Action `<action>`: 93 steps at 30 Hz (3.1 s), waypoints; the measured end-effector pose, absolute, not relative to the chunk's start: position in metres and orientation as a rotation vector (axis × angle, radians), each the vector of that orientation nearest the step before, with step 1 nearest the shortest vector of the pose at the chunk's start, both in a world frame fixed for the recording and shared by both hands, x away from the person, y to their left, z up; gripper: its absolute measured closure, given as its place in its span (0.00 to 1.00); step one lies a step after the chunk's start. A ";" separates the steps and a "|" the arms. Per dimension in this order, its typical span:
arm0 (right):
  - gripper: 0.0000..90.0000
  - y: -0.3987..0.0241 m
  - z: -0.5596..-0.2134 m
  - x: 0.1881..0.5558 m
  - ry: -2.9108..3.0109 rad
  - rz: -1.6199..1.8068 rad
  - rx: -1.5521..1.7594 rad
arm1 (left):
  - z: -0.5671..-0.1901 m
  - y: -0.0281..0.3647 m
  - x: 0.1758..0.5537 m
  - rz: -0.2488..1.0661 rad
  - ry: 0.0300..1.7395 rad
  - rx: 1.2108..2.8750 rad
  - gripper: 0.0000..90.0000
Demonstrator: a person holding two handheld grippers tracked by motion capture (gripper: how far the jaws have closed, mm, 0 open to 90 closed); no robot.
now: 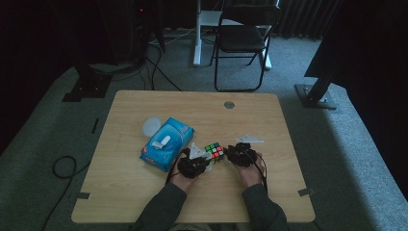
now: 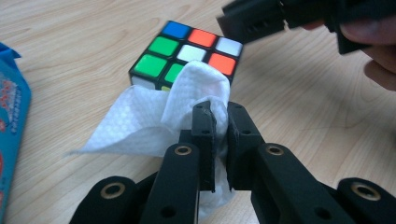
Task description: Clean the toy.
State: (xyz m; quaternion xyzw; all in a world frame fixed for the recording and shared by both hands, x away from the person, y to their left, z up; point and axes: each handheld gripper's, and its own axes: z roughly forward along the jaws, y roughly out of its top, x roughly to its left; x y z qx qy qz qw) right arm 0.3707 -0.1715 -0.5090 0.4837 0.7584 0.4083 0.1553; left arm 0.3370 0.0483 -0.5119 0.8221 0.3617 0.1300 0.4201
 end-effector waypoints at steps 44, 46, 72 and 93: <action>0.63 -0.146 -0.500 0.375 2.364 1.233 1.144 | -0.513 0.058 0.353 0.389 0.999 2.034 0.91; 0.58 -0.148 -0.501 0.378 2.310 1.252 1.164 | -0.511 0.059 0.353 0.393 0.998 2.040 0.91; 0.56 -0.146 -0.501 0.400 2.336 1.265 1.208 | -0.512 0.066 0.360 0.394 1.018 2.041 0.91; 0.58 -0.137 -0.500 0.384 2.362 1.236 1.230 | -0.514 0.061 0.345 0.331 0.989 2.016 0.92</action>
